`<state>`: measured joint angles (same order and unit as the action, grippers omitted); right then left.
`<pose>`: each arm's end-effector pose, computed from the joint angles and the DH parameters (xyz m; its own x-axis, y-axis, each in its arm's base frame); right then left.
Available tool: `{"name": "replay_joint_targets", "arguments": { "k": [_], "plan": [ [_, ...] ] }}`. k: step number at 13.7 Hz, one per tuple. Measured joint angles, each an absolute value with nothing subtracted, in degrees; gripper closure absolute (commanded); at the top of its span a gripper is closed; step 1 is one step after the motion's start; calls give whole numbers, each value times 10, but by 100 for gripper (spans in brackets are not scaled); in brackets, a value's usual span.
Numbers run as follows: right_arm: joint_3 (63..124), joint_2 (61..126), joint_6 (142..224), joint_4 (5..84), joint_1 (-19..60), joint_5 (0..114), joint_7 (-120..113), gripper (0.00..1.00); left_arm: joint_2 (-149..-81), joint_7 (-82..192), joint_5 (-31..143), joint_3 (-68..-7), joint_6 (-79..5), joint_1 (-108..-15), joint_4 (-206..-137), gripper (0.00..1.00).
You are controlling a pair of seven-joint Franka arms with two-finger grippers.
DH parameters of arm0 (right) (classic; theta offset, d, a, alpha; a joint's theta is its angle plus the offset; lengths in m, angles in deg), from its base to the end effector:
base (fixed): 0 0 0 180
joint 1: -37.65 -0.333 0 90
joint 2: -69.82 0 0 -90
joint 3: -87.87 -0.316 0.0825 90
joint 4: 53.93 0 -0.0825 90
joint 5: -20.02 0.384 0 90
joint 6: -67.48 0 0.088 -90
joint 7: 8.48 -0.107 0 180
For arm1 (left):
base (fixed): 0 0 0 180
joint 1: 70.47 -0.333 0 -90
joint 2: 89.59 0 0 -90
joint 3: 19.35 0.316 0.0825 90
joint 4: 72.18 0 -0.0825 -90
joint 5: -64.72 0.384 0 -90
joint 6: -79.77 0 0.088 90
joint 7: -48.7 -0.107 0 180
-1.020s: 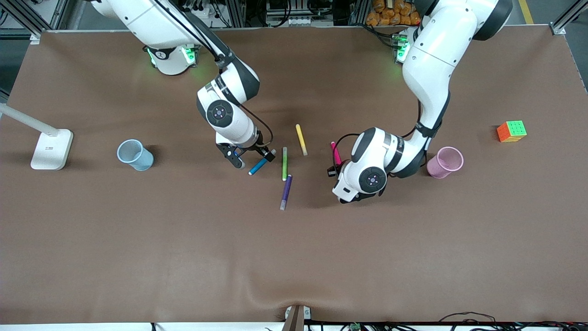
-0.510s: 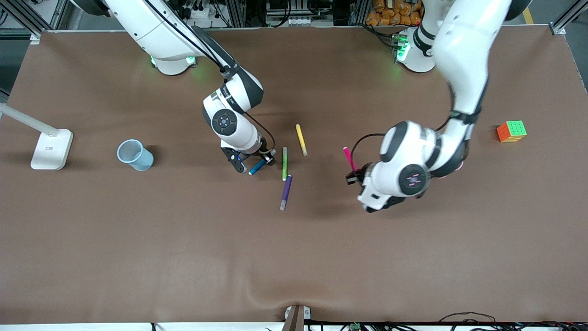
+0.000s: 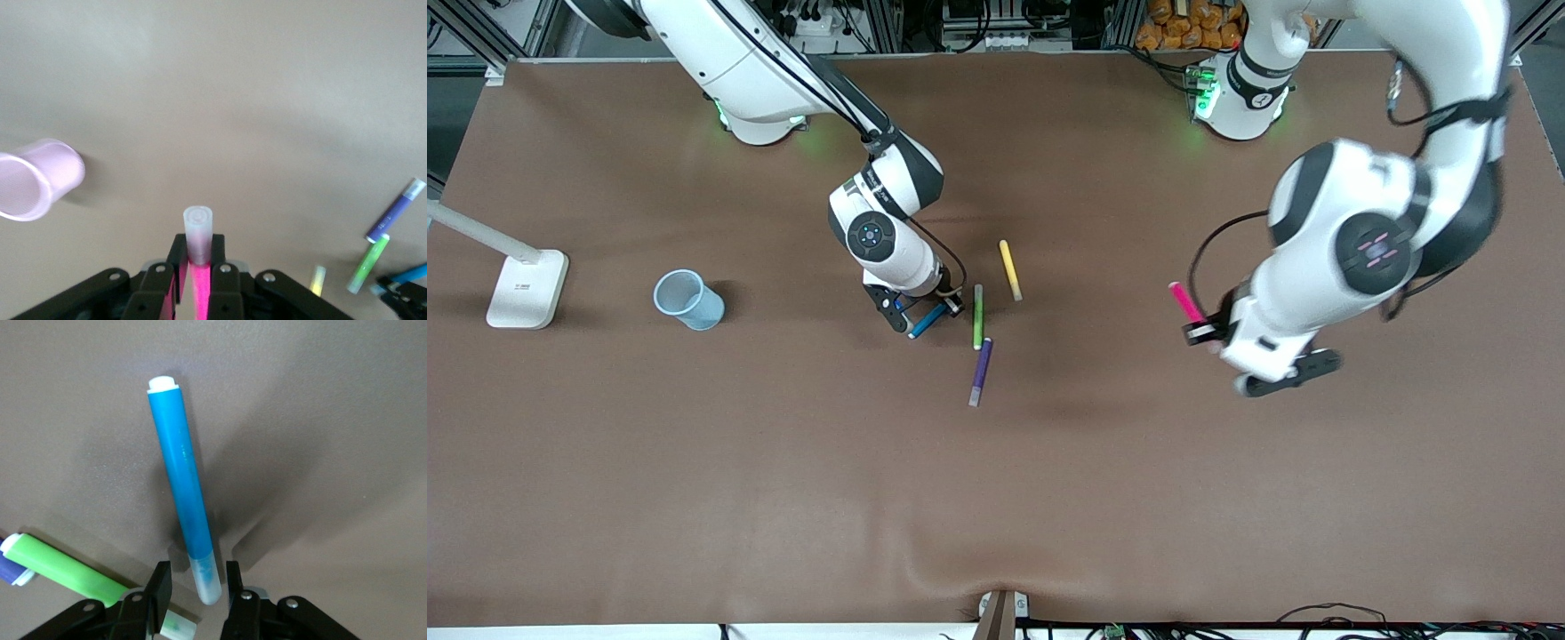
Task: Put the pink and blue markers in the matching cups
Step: 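Lift the pink marker over the pink cup while the right gripper grasps the blue marker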
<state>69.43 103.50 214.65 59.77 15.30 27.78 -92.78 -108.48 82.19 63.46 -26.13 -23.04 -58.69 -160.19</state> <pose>0.4677 0.3952 0.1805 0.5845 -0.7728 -0.2473 -0.8005 -0.5989 -0.0206 0.6200 -0.2006 0.4610 0.9596 0.2663 -0.0905 0.2683 -0.9633 0.0111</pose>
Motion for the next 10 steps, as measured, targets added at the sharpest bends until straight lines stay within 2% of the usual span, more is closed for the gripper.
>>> {"name": "replay_joint_targets", "arguments": {
  "k": [1,2,5,10],
  "plan": [
    [694,1036,2146,598,153,278,-928,62,-1066,787,636,-261,-228,-605,-1608,100],
    [694,1038,2147,598,152,278,-928,74,-1047,757,636,-260,-227,-625,-1618,100],
    [694,1042,2150,597,151,277,-928,100,-984,688,636,-260,-253,-680,-1683,100],
    [695,1042,2137,589,151,277,-928,100,-882,660,637,-262,-367,-701,-1853,100]
  ]
}}
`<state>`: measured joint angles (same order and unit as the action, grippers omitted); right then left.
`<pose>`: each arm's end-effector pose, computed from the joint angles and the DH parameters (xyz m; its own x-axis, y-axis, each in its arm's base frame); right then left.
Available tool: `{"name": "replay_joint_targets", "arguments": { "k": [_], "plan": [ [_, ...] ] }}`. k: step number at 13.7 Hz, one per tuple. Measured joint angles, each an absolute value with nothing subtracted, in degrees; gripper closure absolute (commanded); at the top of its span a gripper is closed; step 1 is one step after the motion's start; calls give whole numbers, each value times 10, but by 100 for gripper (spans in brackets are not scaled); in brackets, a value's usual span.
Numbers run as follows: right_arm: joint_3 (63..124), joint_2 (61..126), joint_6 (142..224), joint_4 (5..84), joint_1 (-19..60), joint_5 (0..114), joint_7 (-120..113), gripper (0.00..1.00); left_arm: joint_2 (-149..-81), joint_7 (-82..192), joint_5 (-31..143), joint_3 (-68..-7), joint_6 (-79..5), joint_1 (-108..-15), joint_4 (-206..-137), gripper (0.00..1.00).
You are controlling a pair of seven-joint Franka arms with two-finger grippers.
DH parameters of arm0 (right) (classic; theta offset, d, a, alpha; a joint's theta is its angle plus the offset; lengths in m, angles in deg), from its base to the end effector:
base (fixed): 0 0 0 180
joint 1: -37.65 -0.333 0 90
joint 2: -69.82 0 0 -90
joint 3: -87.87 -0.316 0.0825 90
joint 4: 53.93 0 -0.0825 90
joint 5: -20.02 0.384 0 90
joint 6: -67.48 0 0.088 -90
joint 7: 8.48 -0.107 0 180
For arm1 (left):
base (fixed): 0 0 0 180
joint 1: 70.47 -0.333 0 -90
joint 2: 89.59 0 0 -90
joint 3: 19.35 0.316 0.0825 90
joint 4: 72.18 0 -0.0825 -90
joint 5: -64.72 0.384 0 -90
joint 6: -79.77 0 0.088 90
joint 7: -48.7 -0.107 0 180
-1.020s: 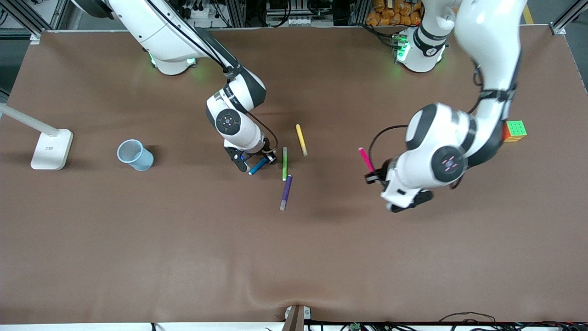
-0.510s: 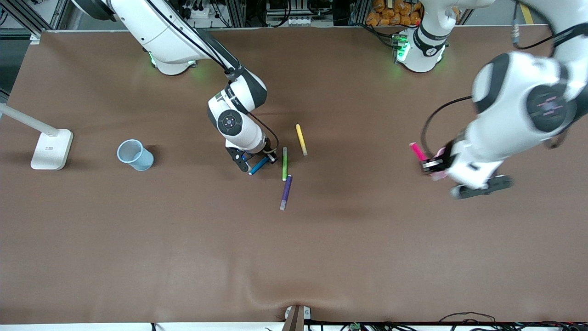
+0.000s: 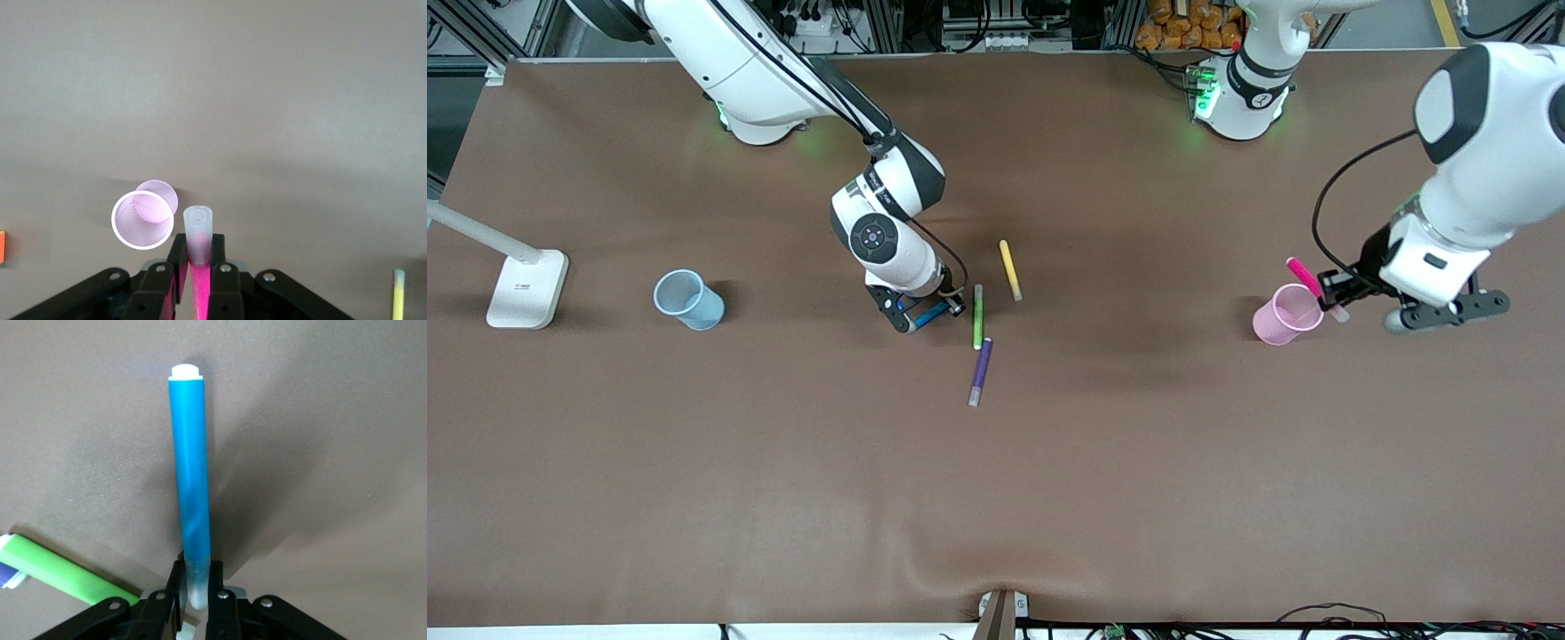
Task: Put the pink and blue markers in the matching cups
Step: 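Lift the pink marker over the pink cup while the right gripper grasps the blue marker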
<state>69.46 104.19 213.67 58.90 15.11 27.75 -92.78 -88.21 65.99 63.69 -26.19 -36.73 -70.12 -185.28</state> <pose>0.4682 0.3979 0.1776 0.5850 -0.7710 -0.2515 -0.7978 -0.6029 -0.0074 0.5542 -0.0714 0.4860 0.9802 0.1834 0.0752 0.1810 -0.9828 0.0379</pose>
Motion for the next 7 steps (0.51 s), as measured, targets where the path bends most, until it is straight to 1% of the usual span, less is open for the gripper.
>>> {"name": "replay_joint_targets", "arguments": {
  "k": [2,5,7],
  "plan": [
    [696,1036,2073,563,154,278,-930,100,-853,660,654,-263,-410,-701,-1910,100],
    [699,1011,1911,491,178,278,-933,100,-821,660,676,-264,-470,-701,-1981,100],
    [699,991,1819,457,202,278,-931,100,-809,659,684,-264,-505,-701,-2020,100]
  ]
}}
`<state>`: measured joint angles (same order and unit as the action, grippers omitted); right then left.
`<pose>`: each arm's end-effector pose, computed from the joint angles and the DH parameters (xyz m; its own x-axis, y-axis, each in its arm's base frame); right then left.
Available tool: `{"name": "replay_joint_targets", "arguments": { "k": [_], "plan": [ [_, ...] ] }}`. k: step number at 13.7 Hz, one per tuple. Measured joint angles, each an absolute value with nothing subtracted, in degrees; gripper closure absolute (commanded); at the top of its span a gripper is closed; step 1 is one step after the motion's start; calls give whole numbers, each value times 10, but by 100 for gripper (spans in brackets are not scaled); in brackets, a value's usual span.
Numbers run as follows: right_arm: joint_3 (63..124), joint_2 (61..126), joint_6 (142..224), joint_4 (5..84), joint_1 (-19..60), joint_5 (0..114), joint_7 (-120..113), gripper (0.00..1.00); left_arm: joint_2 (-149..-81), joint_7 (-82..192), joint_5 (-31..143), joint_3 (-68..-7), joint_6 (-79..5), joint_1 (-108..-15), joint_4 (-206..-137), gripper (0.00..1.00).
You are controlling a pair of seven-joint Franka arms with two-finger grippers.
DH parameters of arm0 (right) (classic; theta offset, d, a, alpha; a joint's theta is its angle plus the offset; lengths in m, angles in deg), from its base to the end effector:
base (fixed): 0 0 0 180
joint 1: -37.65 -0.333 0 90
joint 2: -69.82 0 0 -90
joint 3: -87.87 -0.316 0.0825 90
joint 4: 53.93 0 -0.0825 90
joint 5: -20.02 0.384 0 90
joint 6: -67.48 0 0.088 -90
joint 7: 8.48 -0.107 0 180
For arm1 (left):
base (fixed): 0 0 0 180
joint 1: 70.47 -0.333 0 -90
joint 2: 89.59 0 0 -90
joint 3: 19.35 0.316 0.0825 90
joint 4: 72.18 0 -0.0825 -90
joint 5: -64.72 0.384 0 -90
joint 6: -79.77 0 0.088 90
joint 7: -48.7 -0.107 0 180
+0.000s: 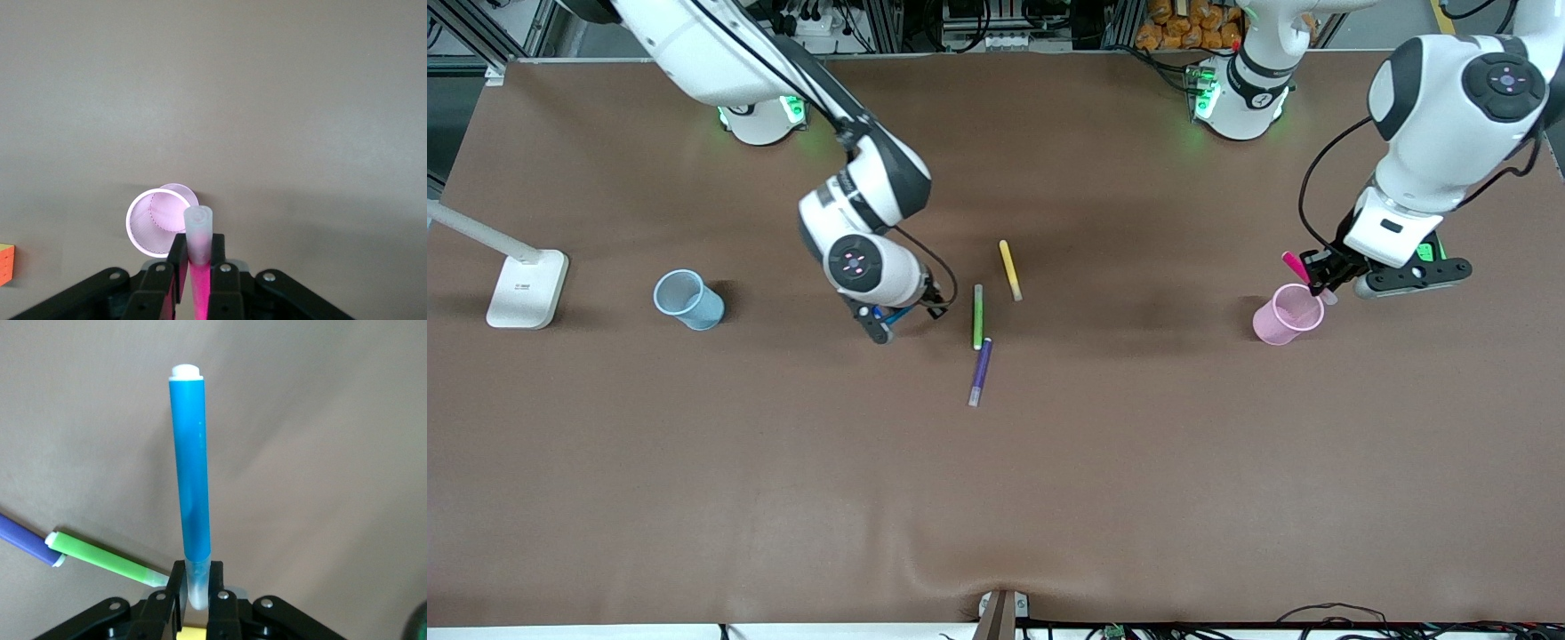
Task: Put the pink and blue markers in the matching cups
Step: 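Lift the pink marker over the pink cup while the right gripper grasps the blue marker, then lower the pink marker into the pink cup while the right gripper carries the blue marker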
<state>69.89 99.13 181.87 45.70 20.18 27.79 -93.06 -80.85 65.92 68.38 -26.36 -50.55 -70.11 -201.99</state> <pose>0.5237 0.3631 0.2810 0.5349 -0.7982 -0.2769 -0.7754 -0.5940 0.2143 0.5050 -0.0650 0.4384 0.9764 0.1300 0.1723 0.1359 -0.9904 -0.0232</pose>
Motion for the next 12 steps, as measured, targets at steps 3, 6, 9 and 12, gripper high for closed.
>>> {"name": "replay_joint_targets", "arguments": {
  "k": [3,6,9,12],
  "plan": [
    [700,964,1712,441,246,285,-868,100,-801,659,724,-264,-549,-709,-2064,100],
    [723,932,1606,438,301,307,-735,100,-801,658,732,-264,-605,-731,-2092,100],
    [796,908,1514,433,335,362,-607,100,-811,658,736,-264,-663,-742,-2119,100],
    [859,905,1459,434,352,381,-535,100,-832,658,751,-265,-694,-753,-2136,100]
  ]
}}
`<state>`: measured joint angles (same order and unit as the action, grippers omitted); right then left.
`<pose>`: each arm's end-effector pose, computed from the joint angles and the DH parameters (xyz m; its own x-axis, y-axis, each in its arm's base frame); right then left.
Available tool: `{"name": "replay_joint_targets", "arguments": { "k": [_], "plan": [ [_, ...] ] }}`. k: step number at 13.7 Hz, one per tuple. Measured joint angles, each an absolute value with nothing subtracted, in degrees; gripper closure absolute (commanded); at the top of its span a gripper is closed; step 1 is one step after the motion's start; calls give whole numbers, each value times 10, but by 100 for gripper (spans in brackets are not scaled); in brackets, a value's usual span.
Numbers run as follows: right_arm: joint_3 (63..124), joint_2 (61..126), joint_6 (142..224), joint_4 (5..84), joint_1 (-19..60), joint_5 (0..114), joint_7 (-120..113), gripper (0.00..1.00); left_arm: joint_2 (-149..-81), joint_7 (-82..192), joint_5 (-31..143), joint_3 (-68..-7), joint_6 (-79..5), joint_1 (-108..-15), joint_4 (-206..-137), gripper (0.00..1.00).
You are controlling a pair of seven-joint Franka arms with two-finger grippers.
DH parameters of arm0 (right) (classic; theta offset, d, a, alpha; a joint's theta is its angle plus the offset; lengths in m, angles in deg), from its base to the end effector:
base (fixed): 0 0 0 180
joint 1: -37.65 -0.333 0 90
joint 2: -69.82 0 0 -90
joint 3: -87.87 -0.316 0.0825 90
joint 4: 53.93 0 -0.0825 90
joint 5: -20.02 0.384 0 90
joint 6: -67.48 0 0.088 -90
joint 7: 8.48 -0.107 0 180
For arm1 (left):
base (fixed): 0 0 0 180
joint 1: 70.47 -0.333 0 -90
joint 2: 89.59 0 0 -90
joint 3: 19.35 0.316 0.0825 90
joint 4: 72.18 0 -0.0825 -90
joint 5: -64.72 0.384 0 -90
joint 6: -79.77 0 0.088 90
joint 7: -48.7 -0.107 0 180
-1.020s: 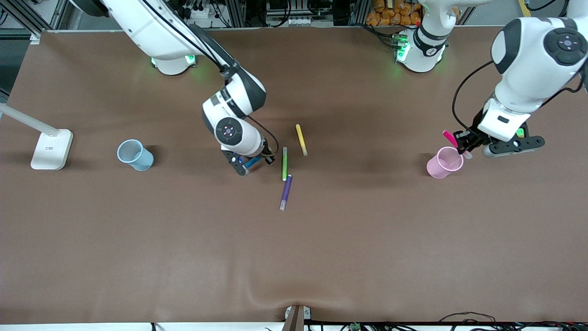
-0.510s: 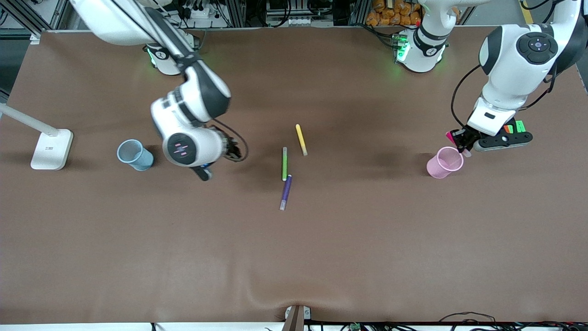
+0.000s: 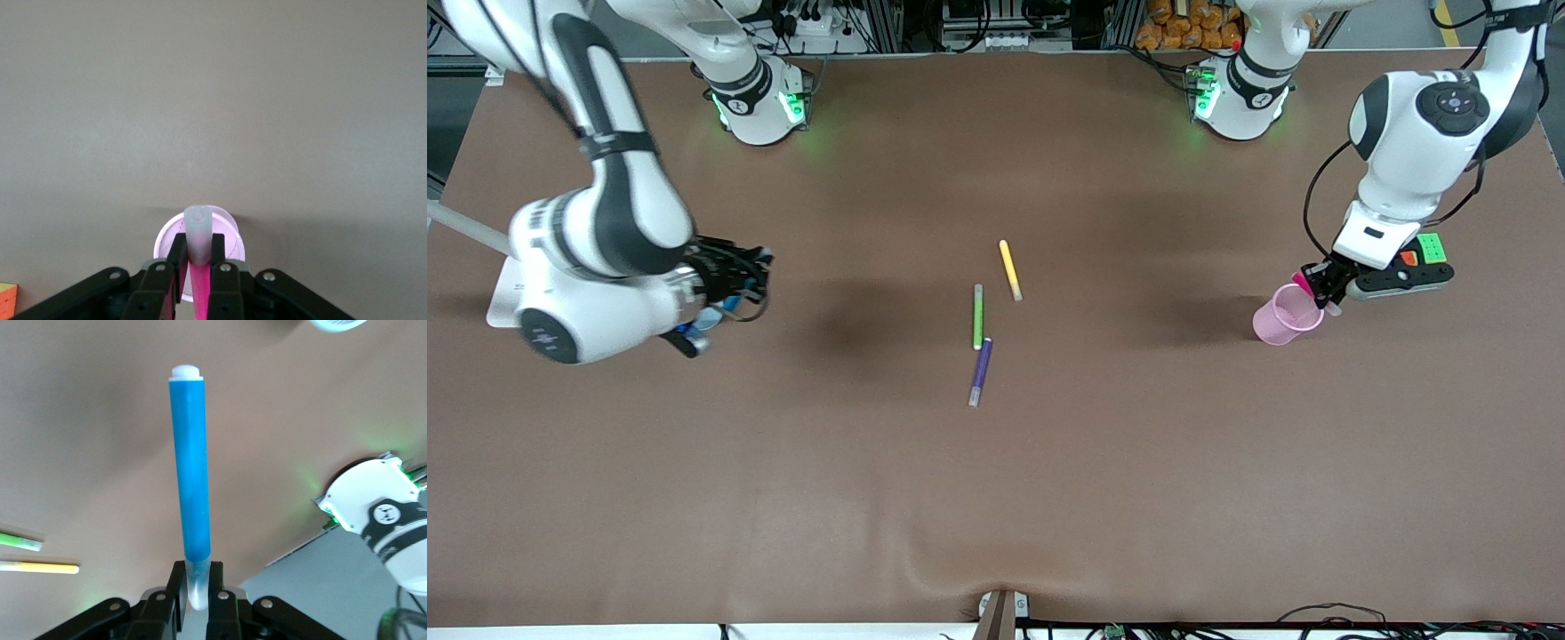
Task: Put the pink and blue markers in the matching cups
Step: 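Lower the pink marker into the pink cup while the right gripper carries the blue marker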
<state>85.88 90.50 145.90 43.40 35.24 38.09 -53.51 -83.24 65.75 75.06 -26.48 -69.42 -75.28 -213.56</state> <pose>0.5646 0.0800 0.3594 0.4900 -0.5858 -0.6455 -0.5961 -0.7655 0.2422 0.4875 -0.0235 0.3599 0.9597 0.0994 0.2627 0.1207 -0.9905 -0.0661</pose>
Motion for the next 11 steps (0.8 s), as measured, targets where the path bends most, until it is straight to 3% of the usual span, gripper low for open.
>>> {"name": "replay_joint_targets", "arguments": {
  "k": [6,8,9,11],
  "plan": [
    [948,906,1414,470,364,417,-435,100,-905,657,753,-265,-730,-765,-2109,100],
    [988,908,1412,490,366,429,-368,100,-923,657,753,-265,-732,-765,-2096,61],
    [1002,910,1413,498,369,432,-345,100,-929,657,753,-265,-732,-766,-2093,1],
    [1023,913,1413,505,372,435,-316,100,-935,657,753,-265,-732,-774,-2090,0]
  ]
}}
